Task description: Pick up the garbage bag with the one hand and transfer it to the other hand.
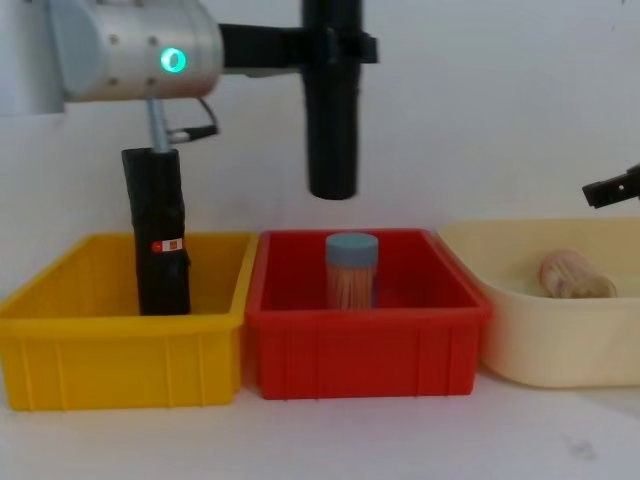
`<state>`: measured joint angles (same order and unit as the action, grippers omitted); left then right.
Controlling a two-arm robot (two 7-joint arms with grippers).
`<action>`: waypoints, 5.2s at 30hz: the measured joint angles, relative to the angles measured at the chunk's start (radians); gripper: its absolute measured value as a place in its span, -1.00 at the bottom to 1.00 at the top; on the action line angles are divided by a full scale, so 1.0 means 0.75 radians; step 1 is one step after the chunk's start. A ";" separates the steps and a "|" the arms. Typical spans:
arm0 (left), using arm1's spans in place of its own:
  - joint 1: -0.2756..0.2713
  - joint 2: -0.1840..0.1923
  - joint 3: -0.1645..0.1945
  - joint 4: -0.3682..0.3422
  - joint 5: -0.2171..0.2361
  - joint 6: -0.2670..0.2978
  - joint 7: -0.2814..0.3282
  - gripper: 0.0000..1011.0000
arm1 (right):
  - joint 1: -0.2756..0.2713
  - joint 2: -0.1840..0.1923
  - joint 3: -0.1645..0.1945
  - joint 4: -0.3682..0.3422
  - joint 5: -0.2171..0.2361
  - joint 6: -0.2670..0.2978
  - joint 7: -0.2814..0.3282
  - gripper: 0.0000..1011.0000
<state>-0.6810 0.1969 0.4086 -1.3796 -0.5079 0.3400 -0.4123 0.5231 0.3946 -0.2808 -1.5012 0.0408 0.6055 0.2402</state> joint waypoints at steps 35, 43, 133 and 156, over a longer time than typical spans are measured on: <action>-0.183 -0.151 0.142 0.368 -0.024 -0.067 -0.134 0.05 | -0.045 -0.016 0.025 -0.067 0.143 -0.043 0.186 0.98; -0.189 -0.156 0.147 0.380 -0.023 -0.070 -0.137 0.05 | -0.050 -0.045 0.012 -0.062 0.198 -0.034 0.239 0.98; -0.195 -0.161 0.152 0.393 -0.023 -0.072 -0.141 0.90 | 0.224 -0.284 -0.139 0.376 0.301 -0.167 0.236 -0.08; -0.195 -0.161 0.152 0.393 -0.023 -0.072 -0.140 0.98 | 0.148 -0.205 -0.011 0.293 0.251 -0.133 0.006 -0.08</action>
<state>-0.8275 0.0764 0.5225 -1.0850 -0.5250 0.2857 -0.5175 0.6338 0.2410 -0.2888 -1.2814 0.2294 0.5056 0.2448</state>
